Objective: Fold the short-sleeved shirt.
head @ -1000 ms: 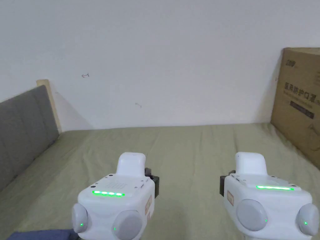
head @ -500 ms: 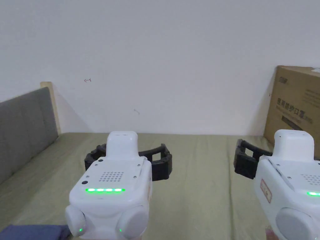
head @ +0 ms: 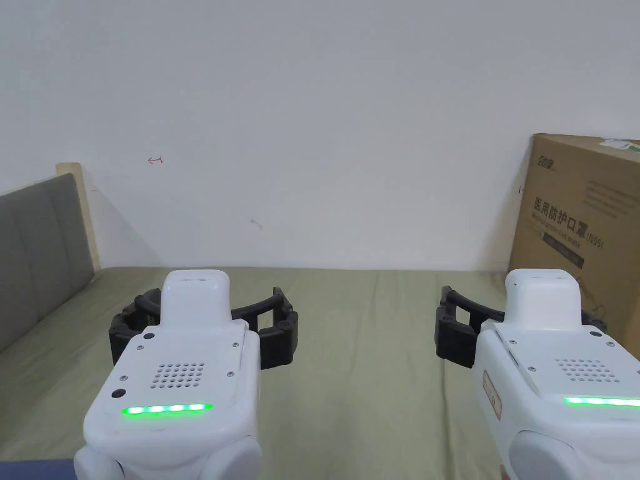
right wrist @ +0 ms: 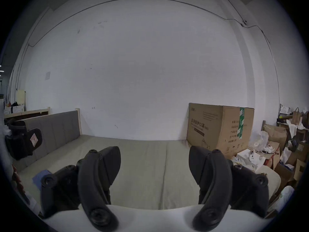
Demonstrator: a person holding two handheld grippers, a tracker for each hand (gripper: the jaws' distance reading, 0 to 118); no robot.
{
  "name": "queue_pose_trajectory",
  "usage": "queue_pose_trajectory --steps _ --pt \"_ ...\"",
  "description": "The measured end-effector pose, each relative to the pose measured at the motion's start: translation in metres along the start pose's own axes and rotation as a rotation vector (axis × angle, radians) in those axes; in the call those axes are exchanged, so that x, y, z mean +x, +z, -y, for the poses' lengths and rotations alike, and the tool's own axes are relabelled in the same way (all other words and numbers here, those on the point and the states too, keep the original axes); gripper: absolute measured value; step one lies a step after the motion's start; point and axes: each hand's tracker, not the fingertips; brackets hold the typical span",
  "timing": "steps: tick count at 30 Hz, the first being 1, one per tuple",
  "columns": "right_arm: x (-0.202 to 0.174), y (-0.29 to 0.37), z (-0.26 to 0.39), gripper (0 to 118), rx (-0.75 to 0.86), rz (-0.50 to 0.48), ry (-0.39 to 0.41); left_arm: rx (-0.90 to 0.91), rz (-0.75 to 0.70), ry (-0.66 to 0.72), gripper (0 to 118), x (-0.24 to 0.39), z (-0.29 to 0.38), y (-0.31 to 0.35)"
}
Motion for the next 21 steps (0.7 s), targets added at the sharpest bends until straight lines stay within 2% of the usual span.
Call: queue_pose_trajectory --steps 12,14,17,21 --pt "-0.004 -0.011 0.0 90 -0.008 -0.004 -0.011 -0.024 0.017 -0.021 115 -0.001 -0.005 -0.002" --pt "-0.003 -0.012 0.0 90 -0.015 -0.002 -0.012 -0.039 0.003 -0.005 115 0.0 -0.007 -0.005" --pt "-0.002 -0.014 0.001 90 -0.021 -0.001 -0.009 -0.045 0.085 0.093 115 -0.007 -0.008 -0.006" --pt "-0.001 -0.016 0.003 90 -0.028 0.001 -0.021 -0.059 0.059 0.084 115 -0.007 -0.01 -0.01"
